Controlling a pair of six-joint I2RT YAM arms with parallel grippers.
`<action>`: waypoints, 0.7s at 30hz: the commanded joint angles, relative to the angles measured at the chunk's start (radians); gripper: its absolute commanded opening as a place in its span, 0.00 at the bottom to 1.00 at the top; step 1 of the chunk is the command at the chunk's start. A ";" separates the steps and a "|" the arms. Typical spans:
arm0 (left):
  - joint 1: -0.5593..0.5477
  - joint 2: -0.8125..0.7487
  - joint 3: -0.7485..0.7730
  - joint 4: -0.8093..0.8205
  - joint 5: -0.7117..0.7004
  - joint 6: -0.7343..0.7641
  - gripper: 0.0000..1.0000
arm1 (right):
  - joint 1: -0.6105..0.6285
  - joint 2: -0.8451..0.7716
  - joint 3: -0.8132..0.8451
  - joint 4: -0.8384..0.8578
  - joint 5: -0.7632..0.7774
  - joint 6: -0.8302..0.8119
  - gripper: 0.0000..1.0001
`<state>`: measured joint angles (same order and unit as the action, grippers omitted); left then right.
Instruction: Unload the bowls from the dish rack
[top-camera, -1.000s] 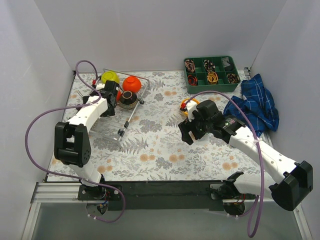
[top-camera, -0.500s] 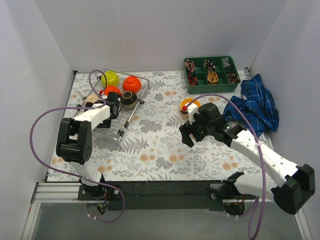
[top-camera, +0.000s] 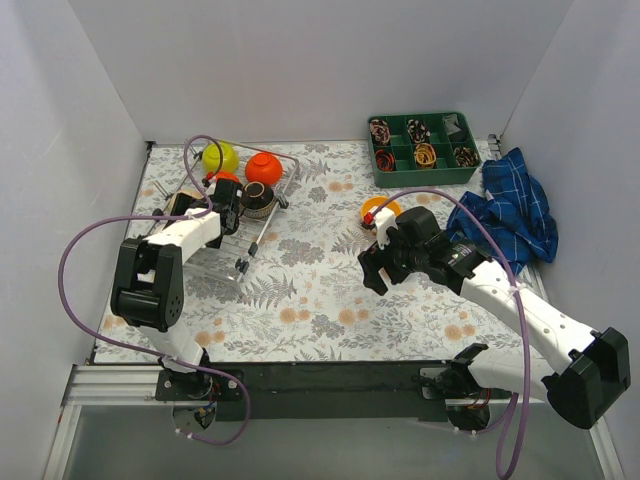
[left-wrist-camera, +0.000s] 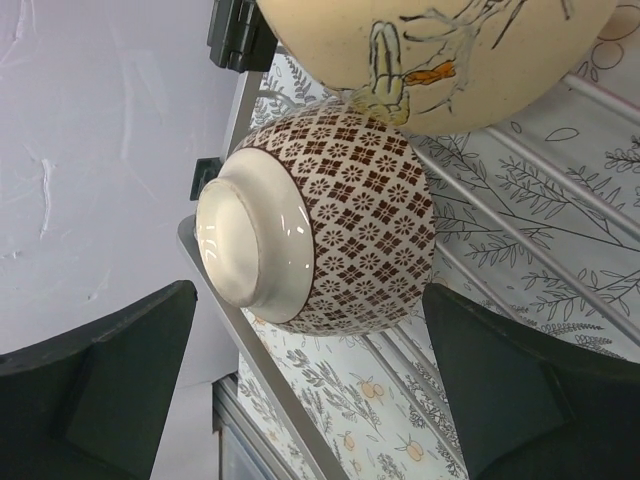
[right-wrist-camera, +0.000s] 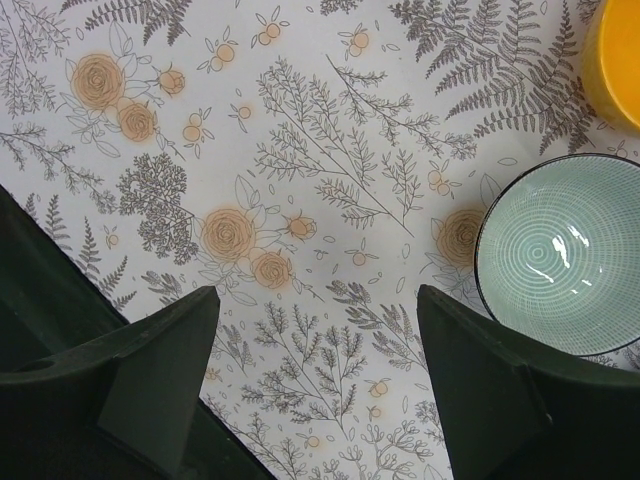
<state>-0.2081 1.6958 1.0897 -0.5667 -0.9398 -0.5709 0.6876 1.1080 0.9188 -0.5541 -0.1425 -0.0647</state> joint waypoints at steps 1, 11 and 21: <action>-0.004 -0.033 -0.011 0.071 0.022 0.104 0.98 | 0.006 -0.014 -0.009 0.034 -0.022 -0.015 0.88; -0.004 0.048 -0.027 0.116 -0.005 0.157 0.98 | 0.004 -0.025 -0.028 0.043 -0.029 -0.017 0.89; -0.004 0.119 -0.031 0.116 -0.040 0.143 0.98 | 0.004 -0.036 -0.043 0.056 -0.038 -0.023 0.89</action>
<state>-0.2089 1.7824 1.0687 -0.4702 -0.9863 -0.4091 0.6876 1.1000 0.8852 -0.5419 -0.1608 -0.0750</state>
